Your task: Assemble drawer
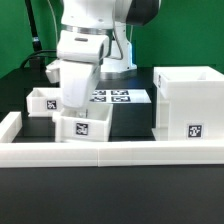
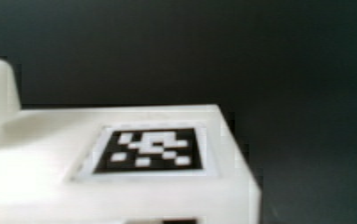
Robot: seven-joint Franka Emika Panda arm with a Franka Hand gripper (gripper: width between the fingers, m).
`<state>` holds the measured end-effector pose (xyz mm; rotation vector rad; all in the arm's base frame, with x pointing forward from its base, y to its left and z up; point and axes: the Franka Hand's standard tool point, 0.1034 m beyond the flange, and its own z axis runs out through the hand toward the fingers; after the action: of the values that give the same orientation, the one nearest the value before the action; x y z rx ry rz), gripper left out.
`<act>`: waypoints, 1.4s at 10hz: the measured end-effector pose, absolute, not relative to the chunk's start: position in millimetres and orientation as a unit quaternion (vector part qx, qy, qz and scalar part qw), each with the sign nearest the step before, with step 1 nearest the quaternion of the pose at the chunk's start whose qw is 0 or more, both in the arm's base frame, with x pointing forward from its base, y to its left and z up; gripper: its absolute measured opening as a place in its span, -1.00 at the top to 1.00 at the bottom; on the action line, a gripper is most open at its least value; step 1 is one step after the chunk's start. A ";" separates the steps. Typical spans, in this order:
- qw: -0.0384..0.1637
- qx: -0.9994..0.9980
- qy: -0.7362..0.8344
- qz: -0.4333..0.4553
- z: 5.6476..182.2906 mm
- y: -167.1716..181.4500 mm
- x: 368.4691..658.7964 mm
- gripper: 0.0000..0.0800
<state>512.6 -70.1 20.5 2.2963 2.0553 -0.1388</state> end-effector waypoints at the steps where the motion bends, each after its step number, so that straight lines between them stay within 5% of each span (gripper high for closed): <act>1: 0.021 0.743 0.667 -0.049 21.0 -62.7 515.4 0.90; 14: 0.003 0.756 0.652 -0.047 16.5 -24.8 519.6 0.89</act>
Offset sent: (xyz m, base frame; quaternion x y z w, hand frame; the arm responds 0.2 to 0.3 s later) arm 0.0000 0.0000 0.0000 0.0000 0.0000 0.0000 1.0000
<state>519.6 -24.8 16.5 2.3714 2.0457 -0.1478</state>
